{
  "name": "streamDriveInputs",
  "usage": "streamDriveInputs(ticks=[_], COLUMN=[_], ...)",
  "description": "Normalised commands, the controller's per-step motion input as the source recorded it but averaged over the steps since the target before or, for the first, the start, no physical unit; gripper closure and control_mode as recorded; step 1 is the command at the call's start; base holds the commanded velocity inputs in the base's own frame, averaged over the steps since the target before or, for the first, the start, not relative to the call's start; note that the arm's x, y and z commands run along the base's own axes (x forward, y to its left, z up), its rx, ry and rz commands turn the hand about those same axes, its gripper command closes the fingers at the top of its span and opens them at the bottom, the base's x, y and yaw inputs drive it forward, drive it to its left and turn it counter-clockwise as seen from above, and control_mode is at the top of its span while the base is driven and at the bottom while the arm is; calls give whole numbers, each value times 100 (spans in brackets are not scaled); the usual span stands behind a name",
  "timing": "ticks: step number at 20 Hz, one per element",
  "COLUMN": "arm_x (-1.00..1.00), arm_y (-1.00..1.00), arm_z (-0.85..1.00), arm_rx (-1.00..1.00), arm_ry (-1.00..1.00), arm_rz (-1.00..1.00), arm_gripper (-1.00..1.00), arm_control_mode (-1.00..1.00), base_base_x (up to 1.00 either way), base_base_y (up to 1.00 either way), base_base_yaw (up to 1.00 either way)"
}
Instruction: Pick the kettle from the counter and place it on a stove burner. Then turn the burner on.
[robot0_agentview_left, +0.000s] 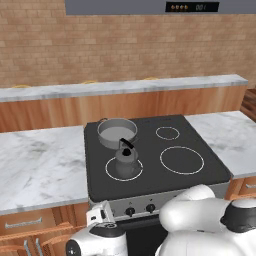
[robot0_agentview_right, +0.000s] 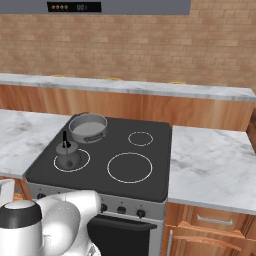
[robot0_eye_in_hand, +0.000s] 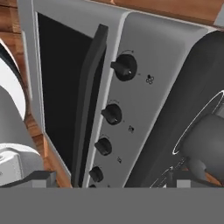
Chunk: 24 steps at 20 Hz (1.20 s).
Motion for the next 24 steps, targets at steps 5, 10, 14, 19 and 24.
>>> streamDriveInputs(ticks=[5,10,14,19,24], arm_x=[-8,-17,-2,-1,-6], arm_y=[-4,0,0,0,0], arm_z=[0,0,0,18,23], arm_rx=[0,0,0,0,0], arm_ry=[-15,-20,-7,-2,-12], arm_rz=[0,0,0,0,0], arm_gripper=[-100,-100,-100,-100,-100], arm_control_mode=[-100,-100,-100,-100,-100], base_base_x=[0,0,0,0,0], base_base_y=[0,0,0,0,0], base_base_yaw=[0,0,0,0,0])
